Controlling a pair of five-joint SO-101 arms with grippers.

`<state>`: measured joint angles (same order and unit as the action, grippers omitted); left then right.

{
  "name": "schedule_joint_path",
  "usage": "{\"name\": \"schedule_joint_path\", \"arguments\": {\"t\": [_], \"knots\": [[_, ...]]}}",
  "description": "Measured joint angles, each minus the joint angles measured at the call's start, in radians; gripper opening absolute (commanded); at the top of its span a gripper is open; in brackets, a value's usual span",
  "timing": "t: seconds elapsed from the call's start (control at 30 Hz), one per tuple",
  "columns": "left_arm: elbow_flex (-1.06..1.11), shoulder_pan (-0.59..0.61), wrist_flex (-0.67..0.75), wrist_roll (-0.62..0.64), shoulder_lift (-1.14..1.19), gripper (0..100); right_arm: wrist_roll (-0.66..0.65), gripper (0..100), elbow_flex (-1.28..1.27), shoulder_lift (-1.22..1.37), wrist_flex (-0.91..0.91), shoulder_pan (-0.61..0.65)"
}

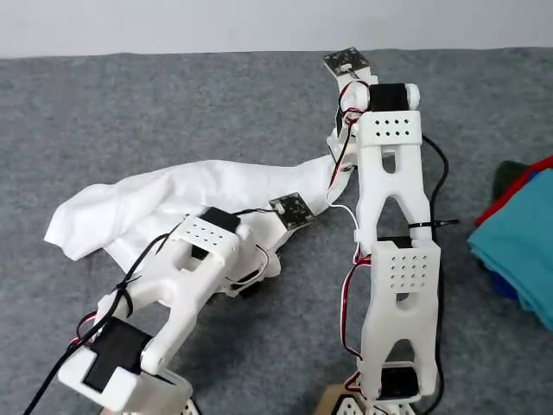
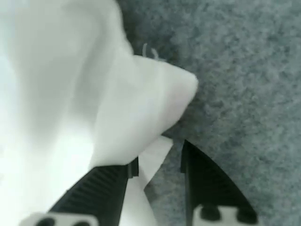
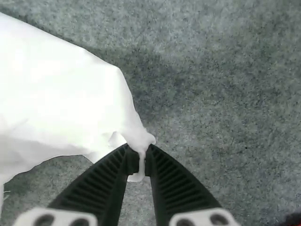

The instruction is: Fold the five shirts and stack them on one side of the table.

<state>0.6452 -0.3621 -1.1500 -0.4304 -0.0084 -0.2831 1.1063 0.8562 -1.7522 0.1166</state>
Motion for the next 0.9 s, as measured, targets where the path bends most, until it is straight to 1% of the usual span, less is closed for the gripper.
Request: {"name": "schedule_joint_path", "arguments": {"t": [0.13,0.3,0.47,0.67,0.8,0.9], "knots": [[-0.005,0.032,-0.003,0.0,0.064,16,0.0,1.0,0.0,0.0,0.0,0.0],[-0.112,0.031,-0.074,-0.003,0.17,16,0.0,1.0,0.0,0.0,0.0,0.0],[-0.204,0.029,-0.137,-0.006,0.255,9,0.0,1.0,0.0,0.0,0.0,0.0],[-0.215,0.023,-0.14,-0.006,0.265,8,0.0,1.0,0.0,0.0,0.0,0.0],[-0.215,0.021,-0.14,0.005,0.265,2,0.0,1.0,0.0,-0.003,0.0,0.0],[-0.213,0.02,-0.14,0.015,0.245,1,0.0,1.0,0.0,-0.037,0.0,0.0]]}}
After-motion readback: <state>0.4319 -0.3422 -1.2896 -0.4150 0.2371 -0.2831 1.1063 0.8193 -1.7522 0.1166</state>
